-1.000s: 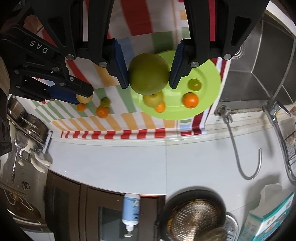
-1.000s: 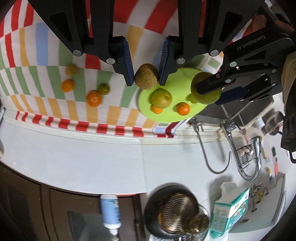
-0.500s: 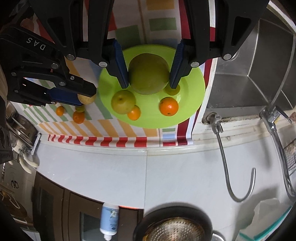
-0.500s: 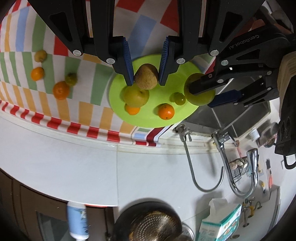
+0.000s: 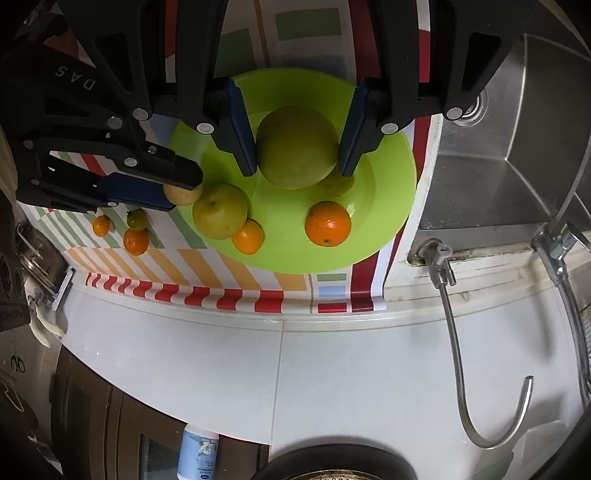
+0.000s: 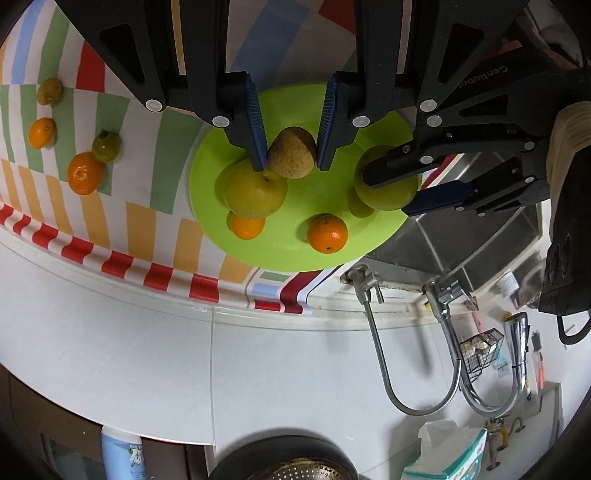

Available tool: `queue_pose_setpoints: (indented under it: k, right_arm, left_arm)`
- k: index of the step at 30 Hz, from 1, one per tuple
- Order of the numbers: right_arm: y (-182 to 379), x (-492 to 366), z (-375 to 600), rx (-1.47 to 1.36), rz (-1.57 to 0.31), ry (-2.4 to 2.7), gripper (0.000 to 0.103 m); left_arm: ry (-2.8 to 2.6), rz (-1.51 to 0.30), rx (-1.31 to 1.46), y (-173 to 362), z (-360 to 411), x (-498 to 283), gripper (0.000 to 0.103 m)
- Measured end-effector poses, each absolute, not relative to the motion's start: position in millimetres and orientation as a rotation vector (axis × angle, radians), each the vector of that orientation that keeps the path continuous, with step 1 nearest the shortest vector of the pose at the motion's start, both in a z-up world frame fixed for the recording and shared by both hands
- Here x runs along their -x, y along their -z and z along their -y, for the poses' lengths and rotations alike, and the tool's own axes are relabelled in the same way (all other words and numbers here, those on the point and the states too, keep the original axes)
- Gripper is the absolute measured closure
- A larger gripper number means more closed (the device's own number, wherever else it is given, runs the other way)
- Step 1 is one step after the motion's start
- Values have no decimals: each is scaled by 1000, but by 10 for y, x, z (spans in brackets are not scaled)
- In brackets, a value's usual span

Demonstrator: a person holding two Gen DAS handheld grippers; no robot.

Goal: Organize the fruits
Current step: 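Carry the green apple and yellow fruit over the green plate and lower them, then open both tools to release the apple and yellow fruit onto the plate, then move both open tools back to the remaining loose fruit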

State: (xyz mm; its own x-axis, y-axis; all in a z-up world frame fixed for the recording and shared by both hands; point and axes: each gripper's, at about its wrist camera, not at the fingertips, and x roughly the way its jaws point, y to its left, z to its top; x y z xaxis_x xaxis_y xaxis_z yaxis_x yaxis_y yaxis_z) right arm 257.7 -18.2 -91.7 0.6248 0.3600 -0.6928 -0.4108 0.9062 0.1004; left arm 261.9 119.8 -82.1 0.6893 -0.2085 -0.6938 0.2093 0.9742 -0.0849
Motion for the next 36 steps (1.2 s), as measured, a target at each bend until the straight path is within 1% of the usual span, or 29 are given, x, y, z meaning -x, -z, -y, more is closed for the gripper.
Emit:
queue_pose_setpoints:
  k: [2, 3, 4, 5, 10, 15, 18, 20, 23, 28, 36]
  right_arm:
    - [923, -2594, 172, 68, -774, -441, 73]
    - [920, -2603, 172, 64, -774, -437, 70]
    - [916, -2604, 178, 61, -773, -434, 68]
    - [910, -2603, 191, 59, -769, -429, 68]
    - [855, -2547, 277, 46, -761, -399, 67]
    - [799, -2414, 356, 44, -747, -377, 64]
    - [748, -2315, 410, 46, -730, -357, 57]
    - [710, -2253, 450, 51, -714, -339, 56]
    - [668, -2181, 515, 38, -707, -328, 54]
    - [575, -2006, 634, 23, -675, -301, 46]
    - [465, -1773, 856, -1, -639, -238, 37]
  left_arm:
    - [228, -771, 1, 809, -1206, -2633, 57]
    - [220, -762, 0, 792, -1213, -2628, 54]
    - [215, -755, -1, 775, -1217, -2620, 48]
    - [206, -745, -2, 752, -1227, -2604, 46]
    - [187, -734, -12, 702, -1241, -2508, 46]
    - [180, -733, -8, 666, -1204, -2366, 46]
    - [170, -717, -19, 617, -1171, -2288, 46]
    - [162, -704, -26, 568, -1143, -2225, 45]
    - [156, -684, -34, 497, -1102, -2142, 42]
    - [146, -643, -48, 371, -1023, -1998, 34]
    - [162, -591, -60, 212, -848, -1818, 23]
